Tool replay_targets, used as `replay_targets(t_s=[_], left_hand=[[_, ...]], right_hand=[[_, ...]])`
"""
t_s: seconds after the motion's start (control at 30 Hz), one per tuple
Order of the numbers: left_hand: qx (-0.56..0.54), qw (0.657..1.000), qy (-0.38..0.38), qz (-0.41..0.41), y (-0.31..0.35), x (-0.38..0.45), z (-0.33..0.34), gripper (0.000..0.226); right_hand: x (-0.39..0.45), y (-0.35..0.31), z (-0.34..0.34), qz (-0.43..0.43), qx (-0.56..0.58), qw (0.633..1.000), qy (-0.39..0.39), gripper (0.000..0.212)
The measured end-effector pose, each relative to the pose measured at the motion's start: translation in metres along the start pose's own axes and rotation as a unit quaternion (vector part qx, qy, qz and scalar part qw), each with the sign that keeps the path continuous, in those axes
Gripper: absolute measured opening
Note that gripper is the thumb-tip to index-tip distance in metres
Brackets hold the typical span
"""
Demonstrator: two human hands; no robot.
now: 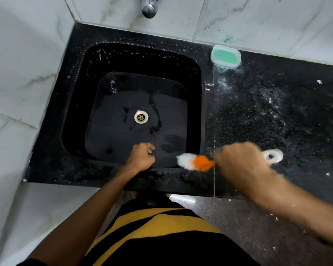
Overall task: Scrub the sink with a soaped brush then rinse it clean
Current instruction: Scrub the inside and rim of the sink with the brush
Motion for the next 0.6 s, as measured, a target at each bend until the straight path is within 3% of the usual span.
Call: replay_targets(t_s=[0.07,0.13,0.3,0.43,0.57,0.6], left_hand=[[0.005,1.000,-0.001,0.005,-0.004,-0.003,-0.003,0.034],[0.015,1.000,-0.005,0.010,-0.005,-0.007,-0.006,0.031],[0.060,0.998,0.015,0.026,-0.008,-0.030,-0.027,0.021],[0.100,0.989,0.097,0.039,-0.024,-0.049,-0.063,0.021],[0.094,0.983,0.153,0.024,-0.046,-0.058,-0.089,0.009],[0.090,0.983,0.158,0.030,-0.048,-0.059,-0.092,0.007]], right_hand=[[-0.003,0.027,-0.005,0.028,-0.042,0.999,0.012,0.030],[-0.002,0.021,-0.011,0.004,-0.038,0.999,0.016,0.030],[0.005,-0.082,-0.033,-0.175,0.022,0.982,0.063,0.028],[0.018,-0.130,-0.050,-0.225,-0.047,0.957,0.175,0.038],[0.038,-0.105,-0.050,-0.245,-0.034,0.949,0.194,0.033],[0.043,-0.087,-0.041,-0.242,-0.030,0.956,0.161,0.029]])
Point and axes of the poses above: each hand's wrist, its own x-axis towards the middle knuckle, its own z-axis out of the palm, y = z × x, the point moved 6 cm from there along x, towards the middle knuckle, and after that the axes turned 4 degrees about -x, right-handed, at the moved point
